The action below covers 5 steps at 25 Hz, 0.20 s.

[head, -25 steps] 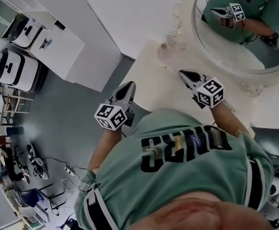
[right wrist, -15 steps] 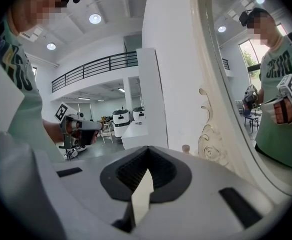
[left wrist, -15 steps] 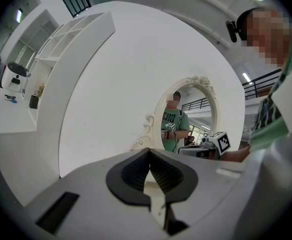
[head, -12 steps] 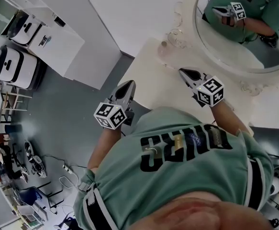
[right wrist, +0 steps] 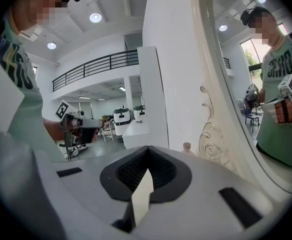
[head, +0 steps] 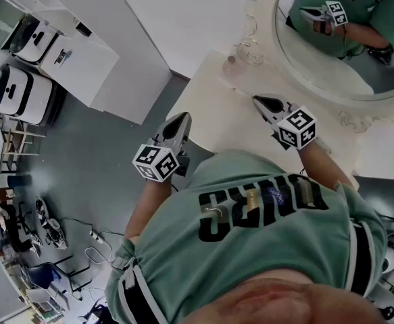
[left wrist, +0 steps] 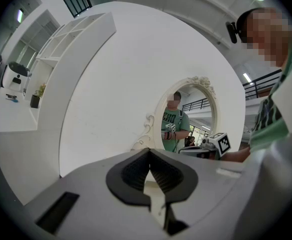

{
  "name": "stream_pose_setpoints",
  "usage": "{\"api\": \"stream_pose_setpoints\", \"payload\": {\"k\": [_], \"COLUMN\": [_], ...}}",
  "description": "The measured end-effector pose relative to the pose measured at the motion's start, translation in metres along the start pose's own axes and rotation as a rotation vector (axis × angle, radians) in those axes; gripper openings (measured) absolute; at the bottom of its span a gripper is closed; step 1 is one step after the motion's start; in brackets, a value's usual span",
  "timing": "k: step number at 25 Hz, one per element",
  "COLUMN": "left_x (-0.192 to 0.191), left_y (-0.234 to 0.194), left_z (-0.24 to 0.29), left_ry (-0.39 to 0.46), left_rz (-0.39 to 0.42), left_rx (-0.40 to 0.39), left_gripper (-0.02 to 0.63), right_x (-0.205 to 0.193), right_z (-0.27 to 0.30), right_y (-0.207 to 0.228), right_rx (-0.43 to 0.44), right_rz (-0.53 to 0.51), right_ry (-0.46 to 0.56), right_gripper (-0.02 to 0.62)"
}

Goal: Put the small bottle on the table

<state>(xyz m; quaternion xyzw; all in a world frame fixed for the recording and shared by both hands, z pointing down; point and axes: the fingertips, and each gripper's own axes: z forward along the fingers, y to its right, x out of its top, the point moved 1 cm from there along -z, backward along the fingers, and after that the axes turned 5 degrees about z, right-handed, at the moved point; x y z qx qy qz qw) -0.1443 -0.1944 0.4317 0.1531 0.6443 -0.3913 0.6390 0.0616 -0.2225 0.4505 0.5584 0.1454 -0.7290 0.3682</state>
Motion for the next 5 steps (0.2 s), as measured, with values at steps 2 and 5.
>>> {"api": "stream_pose_setpoints", "payload": {"k": [2, 5], "left_x": [-0.0006, -0.0020], "left_y": [-0.0006, -0.0014], "left_z": [0.0006, 0.0024], "left_ry": [0.000, 0.001], "left_rz": [-0.001, -0.002], "left_rx": [0.001, 0.001], "left_gripper": [0.009, 0.009], "right_x": [-0.0001, -0.0009], "right_z": [0.0011, 0.0028], "right_y": [0.0002, 0.0013], "right_rx": [0.002, 0.004], "right_rz": [-0.002, -0.007], "right_ry": [-0.001, -0.002], "right_gripper": [-0.006, -0.006]}}
